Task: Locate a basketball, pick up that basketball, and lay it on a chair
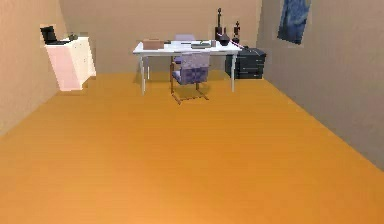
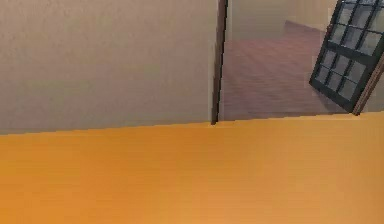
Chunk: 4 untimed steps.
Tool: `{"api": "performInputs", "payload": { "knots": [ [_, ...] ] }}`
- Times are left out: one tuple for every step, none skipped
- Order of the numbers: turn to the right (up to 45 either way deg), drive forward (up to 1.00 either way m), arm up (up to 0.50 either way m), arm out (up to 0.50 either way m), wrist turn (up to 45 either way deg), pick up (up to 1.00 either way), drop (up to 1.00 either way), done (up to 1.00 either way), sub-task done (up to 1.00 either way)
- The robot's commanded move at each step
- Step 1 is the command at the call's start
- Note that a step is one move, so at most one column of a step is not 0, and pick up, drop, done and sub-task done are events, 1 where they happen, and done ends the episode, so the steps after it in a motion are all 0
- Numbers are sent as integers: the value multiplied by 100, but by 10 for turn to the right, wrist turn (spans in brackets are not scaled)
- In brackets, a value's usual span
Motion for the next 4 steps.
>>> {"api": "performInputs", "payload": {
  "knots": [
    [0, 75, 0, 0, 0, 0, 0, 0, 0],
    [-450, 0, 0, 0, 0, 0, 0, 0, 0],
    [-60, 0, 0, 0, 0, 0, 0, 0, 0],
    [0, 70, 0, 0, 0, 0, 0, 0, 0]
  ]
}}
